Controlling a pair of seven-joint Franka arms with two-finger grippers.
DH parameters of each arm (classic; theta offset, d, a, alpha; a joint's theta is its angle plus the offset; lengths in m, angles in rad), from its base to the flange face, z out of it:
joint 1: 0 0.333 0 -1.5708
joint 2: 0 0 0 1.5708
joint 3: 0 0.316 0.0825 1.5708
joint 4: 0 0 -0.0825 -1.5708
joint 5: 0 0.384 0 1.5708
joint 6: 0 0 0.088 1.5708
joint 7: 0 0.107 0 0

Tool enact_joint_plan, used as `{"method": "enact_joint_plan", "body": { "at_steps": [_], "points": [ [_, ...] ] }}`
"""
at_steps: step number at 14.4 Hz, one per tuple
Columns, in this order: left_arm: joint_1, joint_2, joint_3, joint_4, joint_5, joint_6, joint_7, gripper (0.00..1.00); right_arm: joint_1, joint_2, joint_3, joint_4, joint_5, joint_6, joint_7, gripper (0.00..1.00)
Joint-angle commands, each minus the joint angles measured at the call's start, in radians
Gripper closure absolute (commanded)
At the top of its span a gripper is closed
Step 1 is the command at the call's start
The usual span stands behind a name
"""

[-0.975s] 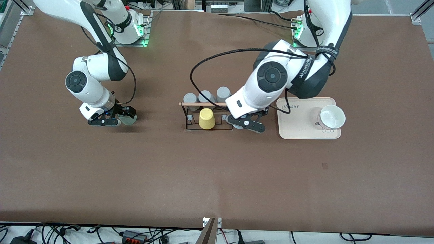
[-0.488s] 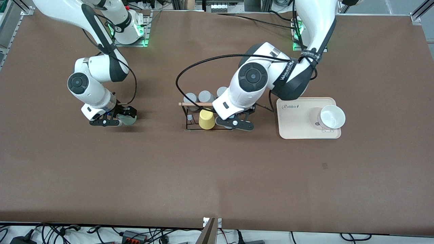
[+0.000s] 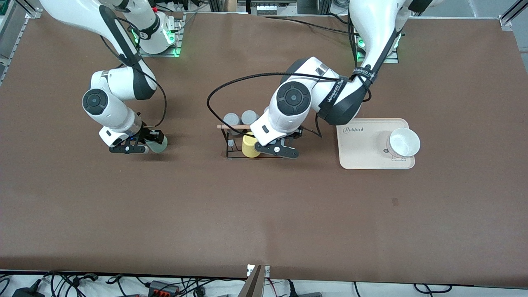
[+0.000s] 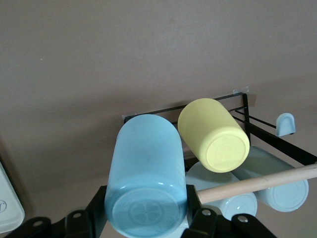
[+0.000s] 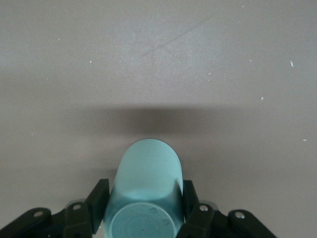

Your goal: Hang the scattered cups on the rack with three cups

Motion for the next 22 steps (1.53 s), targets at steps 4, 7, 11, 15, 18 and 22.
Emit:
{"method": "enact_joint_plan", "body": {
  "at_steps": [4,7,11,15,18,22],
  "points": [
    [-0.026,0.043,0.011,0.026,0.0,-0.009,-0.005,0.69,0.005,-0.06,-0.003,0.009,0.005,-0.055,0.004,0.9],
    [-0.026,0.066,0.011,0.027,-0.001,-0.006,-0.005,0.67,0.013,-0.127,-0.001,0.076,0.005,-0.185,0.017,0.9],
    [-0.026,0.092,0.009,0.029,-0.004,-0.004,-0.01,0.58,0.076,-0.144,-0.001,0.252,0.006,-0.422,0.149,0.9],
    [-0.026,0.106,0.008,0.03,-0.008,0.025,-0.004,0.0,0.204,-0.128,-0.001,0.381,0.011,-0.481,0.408,0.95],
    [-0.02,0.082,0.018,0.038,0.002,0.003,-0.005,0.0,0.274,-0.089,-0.001,0.458,0.011,-0.483,0.545,0.96],
    [0.032,-0.004,0.034,0.042,0.003,-0.09,-0.01,0.0,0.292,-0.083,0.0,0.464,0.013,-0.483,0.554,0.96]
  ]
}}
